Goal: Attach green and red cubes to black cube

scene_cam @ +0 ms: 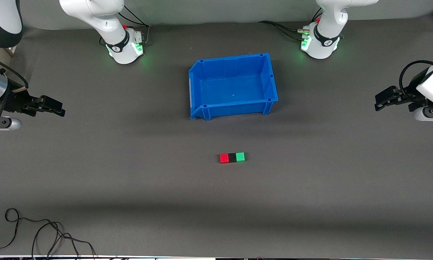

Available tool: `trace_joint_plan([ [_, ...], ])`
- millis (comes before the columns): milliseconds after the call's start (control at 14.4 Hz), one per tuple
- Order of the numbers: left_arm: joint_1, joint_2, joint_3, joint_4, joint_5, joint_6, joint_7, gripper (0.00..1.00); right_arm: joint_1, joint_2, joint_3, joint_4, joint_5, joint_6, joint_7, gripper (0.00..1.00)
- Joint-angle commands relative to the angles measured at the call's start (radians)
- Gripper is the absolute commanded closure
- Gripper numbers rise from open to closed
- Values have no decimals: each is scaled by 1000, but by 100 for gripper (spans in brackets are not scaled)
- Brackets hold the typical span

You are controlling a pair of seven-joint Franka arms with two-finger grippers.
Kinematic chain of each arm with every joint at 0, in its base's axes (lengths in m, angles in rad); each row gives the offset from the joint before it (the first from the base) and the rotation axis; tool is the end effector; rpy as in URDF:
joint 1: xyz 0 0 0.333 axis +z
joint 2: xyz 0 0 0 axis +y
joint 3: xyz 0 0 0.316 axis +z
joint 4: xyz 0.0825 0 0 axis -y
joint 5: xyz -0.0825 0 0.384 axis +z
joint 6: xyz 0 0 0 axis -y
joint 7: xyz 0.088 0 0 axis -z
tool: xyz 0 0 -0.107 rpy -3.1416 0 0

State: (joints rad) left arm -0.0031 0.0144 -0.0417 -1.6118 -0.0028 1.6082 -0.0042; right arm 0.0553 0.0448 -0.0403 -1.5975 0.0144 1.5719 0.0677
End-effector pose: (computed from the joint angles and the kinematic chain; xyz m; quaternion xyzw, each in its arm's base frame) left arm 0.5605 -0.0253 0.6003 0.9998 -0.0202 -0.0090 0.0015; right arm 0.5656 0.0105 0.5869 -0.9990 0.0266 0.0354 0.0048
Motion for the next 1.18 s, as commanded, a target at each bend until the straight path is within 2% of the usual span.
trace_joint_plan([
  [0,-9,-1,2,16,18,-16,10,0,-9,9,8,25,-4,-9,3,0],
  [1111,-8,7,2,16,18,-14,10,0,-9,3,4,24,-17,-13,0,0],
])
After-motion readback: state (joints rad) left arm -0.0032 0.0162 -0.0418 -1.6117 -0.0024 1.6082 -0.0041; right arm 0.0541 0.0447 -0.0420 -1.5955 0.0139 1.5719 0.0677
